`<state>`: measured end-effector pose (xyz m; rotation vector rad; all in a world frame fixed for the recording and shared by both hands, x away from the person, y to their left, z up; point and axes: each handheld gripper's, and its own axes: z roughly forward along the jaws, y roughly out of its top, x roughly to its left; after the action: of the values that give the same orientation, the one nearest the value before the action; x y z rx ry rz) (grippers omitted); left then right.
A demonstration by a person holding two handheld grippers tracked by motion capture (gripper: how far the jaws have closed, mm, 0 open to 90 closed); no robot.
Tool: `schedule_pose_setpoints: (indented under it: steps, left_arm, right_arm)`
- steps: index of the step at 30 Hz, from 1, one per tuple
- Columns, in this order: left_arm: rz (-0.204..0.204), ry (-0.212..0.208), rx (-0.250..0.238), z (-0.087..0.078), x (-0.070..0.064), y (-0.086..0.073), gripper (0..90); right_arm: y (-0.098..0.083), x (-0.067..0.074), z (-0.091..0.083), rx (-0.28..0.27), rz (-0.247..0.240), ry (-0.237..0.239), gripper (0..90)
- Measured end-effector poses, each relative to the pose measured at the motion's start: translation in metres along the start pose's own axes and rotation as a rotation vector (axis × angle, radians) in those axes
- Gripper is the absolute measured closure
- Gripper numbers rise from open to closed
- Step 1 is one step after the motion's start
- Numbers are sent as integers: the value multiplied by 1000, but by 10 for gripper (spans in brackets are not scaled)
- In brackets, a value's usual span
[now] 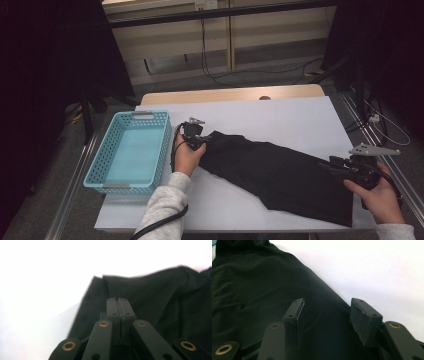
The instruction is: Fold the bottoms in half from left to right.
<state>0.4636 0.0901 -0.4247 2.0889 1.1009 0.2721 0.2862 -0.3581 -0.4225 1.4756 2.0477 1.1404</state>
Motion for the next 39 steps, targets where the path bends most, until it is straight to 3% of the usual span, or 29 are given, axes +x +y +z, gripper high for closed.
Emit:
schedule_pose_setpoints:
  steps: [6, 9, 13, 15, 22, 23, 27, 31, 33, 39]
  left_arm:
    - [15, 31, -1, 2, 6, 6, 893]
    - [-2, 37, 7, 3, 12, 4, 893]
    - [-44, 65, -38, 1, 18, 0, 893]
    - [-56, 34, -31, 2, 19, -2, 885]
    - [-55, 33, -39, 2, 17, -1, 579]
    - [-57, 25, -22, 2, 18, -1, 533]
    - [-58, 26, 17, 1, 19, -4, 483]
    - [-57, 30, 17, 1, 21, -8, 428]
    - [-42, 32, 16, 4, 22, -10, 402]
    - [-58, 46, 43, 11, 26, -17, 357]
  right_arm:
    - [1, 1, 1, -3, -2, 7, 459]
    - [0, 1, 1, 2, -2, 6, 456]
    - [-1, -1, 0, 0, 2, 1, 451]
    - [-1, -1, 0, 2, 3, 1, 449]
    - [-4, -3, 1, 19, 1, -16, 447]
    - [-4, -4, 0, 19, 3, -17, 447]
    - [-8, -6, 0, 33, 4, -32, 450]
    - [-10, -7, -2, 43, 6, -46, 450]
    - [-11, -7, -3, 41, 11, -44, 450]
    - [-9, -4, -2, 31, 9, -27, 449]
